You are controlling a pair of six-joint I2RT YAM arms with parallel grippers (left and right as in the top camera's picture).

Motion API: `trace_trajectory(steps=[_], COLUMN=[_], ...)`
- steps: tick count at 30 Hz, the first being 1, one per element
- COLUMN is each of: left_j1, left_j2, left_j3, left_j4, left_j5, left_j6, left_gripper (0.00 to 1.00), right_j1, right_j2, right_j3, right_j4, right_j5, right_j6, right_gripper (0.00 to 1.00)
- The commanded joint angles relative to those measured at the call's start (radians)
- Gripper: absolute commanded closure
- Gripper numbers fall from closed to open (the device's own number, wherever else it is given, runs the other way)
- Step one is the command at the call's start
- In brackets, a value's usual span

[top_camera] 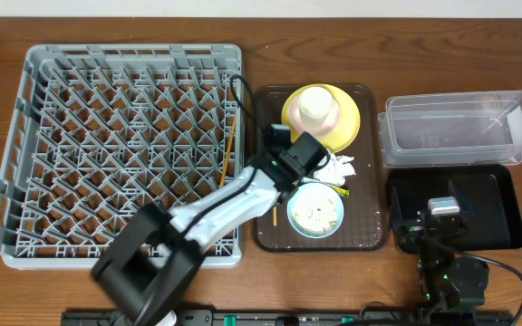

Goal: Sort waste into correct bins and load items into the dishwasher rack
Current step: 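Align the left gripper fingers around the second wooden chopstick, then close the left gripper on the second chopstick and lift it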

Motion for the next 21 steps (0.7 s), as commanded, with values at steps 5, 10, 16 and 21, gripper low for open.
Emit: trace_trajectory(steps=[5, 10, 16, 21], left_j1=[0.004, 0.008, 0.011, 0.011], left_j2=[-0.083, -0.082, -0.061, -0.038], left_j3=[-0.005, -0.005, -0.006, -0.006], left_j4=[0.031, 0.042, 0.064, 0.084], left_j5=[0.076, 0.055, 0.04, 0.007], left_j6=[-0.011, -0.01, -0.006, -0.006], left_gripper=[0.52, 0.52, 0.52, 0.53], right_j1=[-0.008, -0.008, -0.008, -0.008], right_j2=[-0.005, -0.005, -0.005, -0.005], right_j3=[-0.001, -0.001, -0.001, -0.001], right_j4=[-0.004, -0.004, -0.004, -0.004], right_j5=[-0.002, -0.002, -0.002, -0.002], right_j6=[-0.011, -0.011, -0.011, -0.011], right_gripper=[0.01, 0.01, 0.01, 0.01])
